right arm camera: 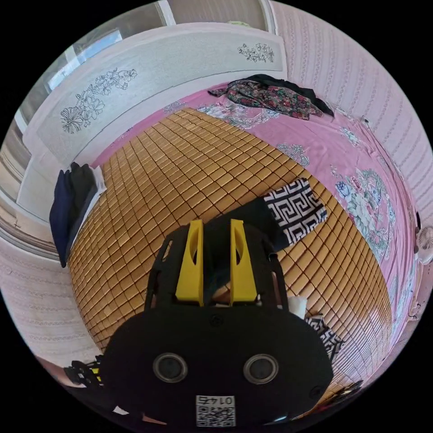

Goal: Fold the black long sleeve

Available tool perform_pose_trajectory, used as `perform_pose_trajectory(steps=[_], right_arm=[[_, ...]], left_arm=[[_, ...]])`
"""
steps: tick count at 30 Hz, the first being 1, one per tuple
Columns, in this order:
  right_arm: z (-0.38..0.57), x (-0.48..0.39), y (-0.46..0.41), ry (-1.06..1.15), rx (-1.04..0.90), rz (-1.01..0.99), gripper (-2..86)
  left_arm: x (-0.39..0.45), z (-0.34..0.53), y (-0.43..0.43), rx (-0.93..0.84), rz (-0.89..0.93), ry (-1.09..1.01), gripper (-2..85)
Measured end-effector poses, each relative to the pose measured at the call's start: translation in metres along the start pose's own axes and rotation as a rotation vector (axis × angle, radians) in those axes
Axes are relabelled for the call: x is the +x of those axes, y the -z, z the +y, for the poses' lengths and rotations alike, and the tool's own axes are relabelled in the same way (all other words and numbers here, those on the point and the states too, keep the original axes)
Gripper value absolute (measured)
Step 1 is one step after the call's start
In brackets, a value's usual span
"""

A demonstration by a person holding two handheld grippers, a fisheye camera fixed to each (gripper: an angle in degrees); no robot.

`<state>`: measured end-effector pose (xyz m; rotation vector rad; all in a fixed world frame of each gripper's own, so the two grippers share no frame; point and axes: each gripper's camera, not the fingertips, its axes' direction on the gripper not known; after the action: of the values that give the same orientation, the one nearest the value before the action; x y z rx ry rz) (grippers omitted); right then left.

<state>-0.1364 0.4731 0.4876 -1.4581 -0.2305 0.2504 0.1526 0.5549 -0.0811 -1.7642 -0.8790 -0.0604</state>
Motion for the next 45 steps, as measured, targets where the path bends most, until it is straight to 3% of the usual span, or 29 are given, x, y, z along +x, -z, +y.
perform_pose_trajectory(steps=[3, 7, 11, 15, 17, 20, 27, 30, 38, 42, 45], right_arm=[[-0.022, -0.011, -0.038, 0.014, -0.128, 0.097, 5.8], [-0.035, -0.025, -0.047, 0.123, -0.110, 0.168, 1.3], [-0.040, -0.029, -0.009, 0.137, -0.046, -0.076, 0.1], [-0.022, -0.066, 0.091, 0.396, 0.156, -0.410, 0.0], [-0.018, -0.070, 0.117, 0.479, 0.202, -0.462, 0.2], [-0.021, -0.056, 0.119, 0.446, 0.233, -0.479, 1.3], [0.011, -0.023, 0.061, 0.262, 0.106, -0.448, 4.1], [0.036, -0.020, 0.040, 0.233, 0.026, -0.380, 4.3], [0.104, -0.058, 0.007, 0.223, -0.101, -0.375, 4.9], [0.121, -0.079, -0.004, 0.159, -0.132, -0.442, 5.2], [0.128, -0.088, -0.006, 0.147, -0.142, -0.472, 5.2]], left_arm=[[-0.019, 0.011, 0.004, -0.010, 0.046, 0.002, 1.1], [-0.039, 0.025, 0.008, -0.014, 0.091, 0.002, 0.3], [-0.052, 0.045, 0.014, -0.018, 0.110, 0.004, 0.9], [-0.066, 0.066, 0.043, 0.010, 0.119, 0.021, 2.7], [-0.079, 0.074, 0.067, 0.056, 0.107, 0.054, 3.3], [-0.110, 0.092, 0.105, 0.132, 0.067, 0.164, 4.0], [-0.208, 0.151, 0.151, 0.162, -0.187, 0.450, 5.2], [-0.229, 0.170, 0.155, 0.151, -0.147, 0.521, 5.8], [-0.193, 0.151, 0.126, 0.121, -0.083, 0.319, 8.6], [-0.197, 0.140, 0.084, -0.018, -0.090, 0.346, 6.5], [-0.211, 0.147, 0.105, 0.020, -0.112, 0.388, 3.3]])
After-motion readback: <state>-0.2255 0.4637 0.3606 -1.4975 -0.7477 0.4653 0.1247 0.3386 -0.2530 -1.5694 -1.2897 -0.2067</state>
